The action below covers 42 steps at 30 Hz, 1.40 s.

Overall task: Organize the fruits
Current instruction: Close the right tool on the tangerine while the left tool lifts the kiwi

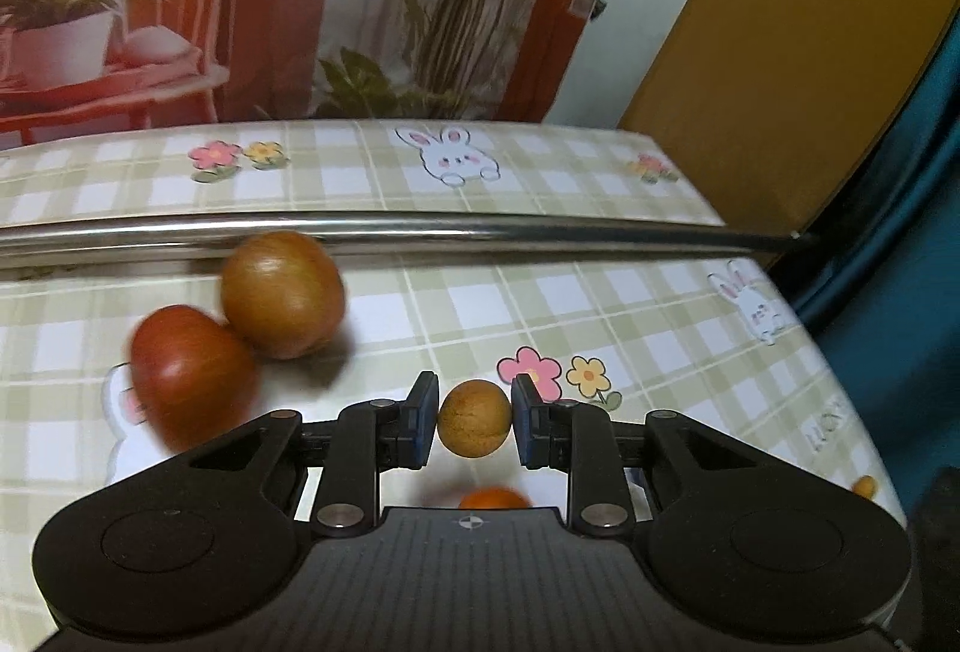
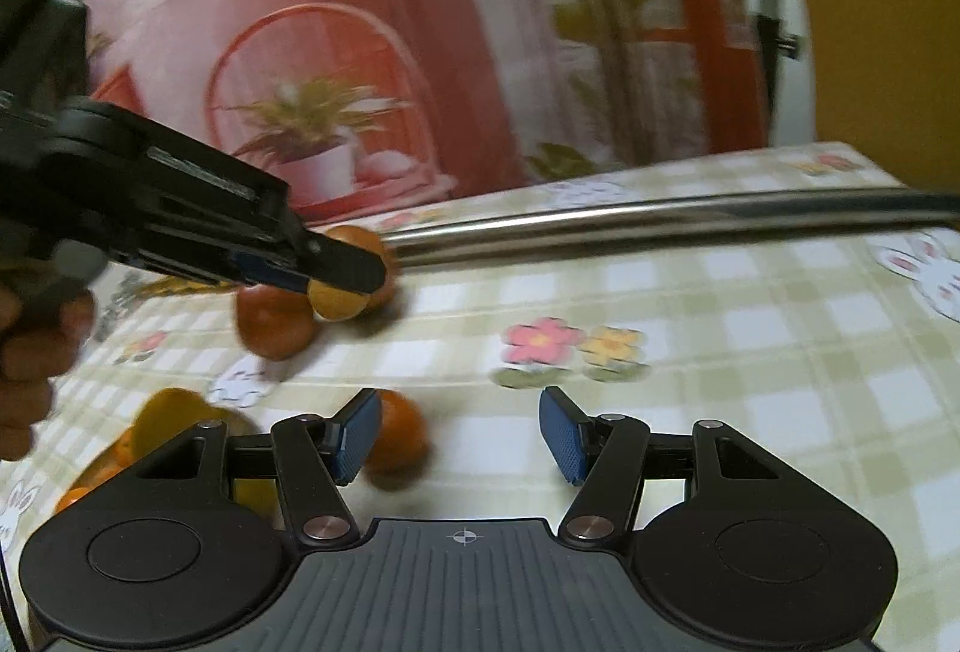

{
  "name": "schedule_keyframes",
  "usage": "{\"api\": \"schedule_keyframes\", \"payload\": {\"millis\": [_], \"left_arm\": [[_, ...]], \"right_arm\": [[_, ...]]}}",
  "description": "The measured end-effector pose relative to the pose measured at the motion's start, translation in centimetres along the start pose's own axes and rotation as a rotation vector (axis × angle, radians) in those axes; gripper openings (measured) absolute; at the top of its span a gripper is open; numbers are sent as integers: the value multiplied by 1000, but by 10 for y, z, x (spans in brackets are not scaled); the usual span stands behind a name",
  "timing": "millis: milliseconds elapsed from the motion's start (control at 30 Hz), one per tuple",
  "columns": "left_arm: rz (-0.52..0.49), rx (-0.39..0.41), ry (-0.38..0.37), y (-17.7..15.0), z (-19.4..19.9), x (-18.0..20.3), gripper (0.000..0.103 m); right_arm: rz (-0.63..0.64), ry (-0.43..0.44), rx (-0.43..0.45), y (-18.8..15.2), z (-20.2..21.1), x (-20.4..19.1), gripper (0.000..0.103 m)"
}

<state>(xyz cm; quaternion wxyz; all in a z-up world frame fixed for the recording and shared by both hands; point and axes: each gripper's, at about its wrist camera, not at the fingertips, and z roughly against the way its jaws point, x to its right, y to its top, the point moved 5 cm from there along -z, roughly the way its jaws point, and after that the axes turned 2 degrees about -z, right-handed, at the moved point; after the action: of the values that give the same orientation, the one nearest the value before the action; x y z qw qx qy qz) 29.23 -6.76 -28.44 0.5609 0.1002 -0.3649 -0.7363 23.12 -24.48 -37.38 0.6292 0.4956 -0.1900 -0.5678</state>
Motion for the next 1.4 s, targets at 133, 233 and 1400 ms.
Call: {"api": "schedule_keyframes", "payload": {"millis": [133, 233, 1400], "left_arm": [[19, 18, 1, -12, 34, -12, 28], [37, 19, 13, -23, 54, -24, 28], [112, 2, -85, -137, 117, -19, 28]], "right_arm": [[27, 34, -41, 0, -18, -15, 52], [9, 49, -73, -2, -29, -18, 49], [13, 42, -11, -1, 46, -59, 36]]}}
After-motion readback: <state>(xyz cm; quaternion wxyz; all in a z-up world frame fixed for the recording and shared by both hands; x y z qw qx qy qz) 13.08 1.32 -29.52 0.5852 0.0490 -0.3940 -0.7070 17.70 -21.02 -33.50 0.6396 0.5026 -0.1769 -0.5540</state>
